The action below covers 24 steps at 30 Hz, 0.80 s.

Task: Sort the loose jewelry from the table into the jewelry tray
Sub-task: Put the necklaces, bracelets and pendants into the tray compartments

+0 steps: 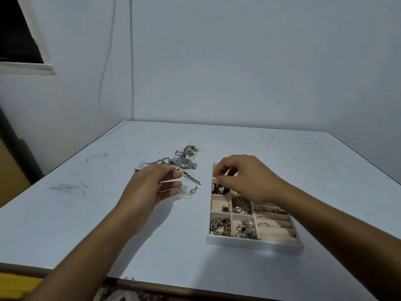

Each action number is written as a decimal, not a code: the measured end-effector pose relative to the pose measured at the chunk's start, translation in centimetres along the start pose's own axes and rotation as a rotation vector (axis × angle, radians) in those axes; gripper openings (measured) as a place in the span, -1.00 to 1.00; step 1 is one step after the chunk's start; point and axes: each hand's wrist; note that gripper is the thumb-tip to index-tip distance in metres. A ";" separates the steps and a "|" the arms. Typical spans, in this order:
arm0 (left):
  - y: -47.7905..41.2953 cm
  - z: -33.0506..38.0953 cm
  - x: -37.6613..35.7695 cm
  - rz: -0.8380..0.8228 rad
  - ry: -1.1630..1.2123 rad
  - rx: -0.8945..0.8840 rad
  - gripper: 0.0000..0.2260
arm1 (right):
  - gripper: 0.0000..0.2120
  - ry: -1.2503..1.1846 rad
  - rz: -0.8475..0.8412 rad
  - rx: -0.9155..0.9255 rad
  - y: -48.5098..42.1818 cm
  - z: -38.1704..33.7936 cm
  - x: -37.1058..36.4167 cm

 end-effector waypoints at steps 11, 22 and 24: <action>-2.4 -1.6 2.5 0.132 -0.634 -0.244 -0.84 | -0.74 0.529 -0.196 0.016 -6.2 -1.8 -4.6; -2.9 -2.3 1.7 -0.029 -0.722 -0.283 -0.88 | -0.95 0.584 -0.290 0.066 -6.8 -1.8 -5.0; -3.0 -2.1 1.4 -0.037 -0.637 -0.255 -0.88 | -0.94 0.538 -0.286 0.060 -6.8 -1.9 -4.7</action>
Point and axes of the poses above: each hand's wrist, its own y-axis away from the middle knuckle, its own x-axis out of the back of the hand, z = x × y, and after that the axes turned 2 degrees about -z, right-handed
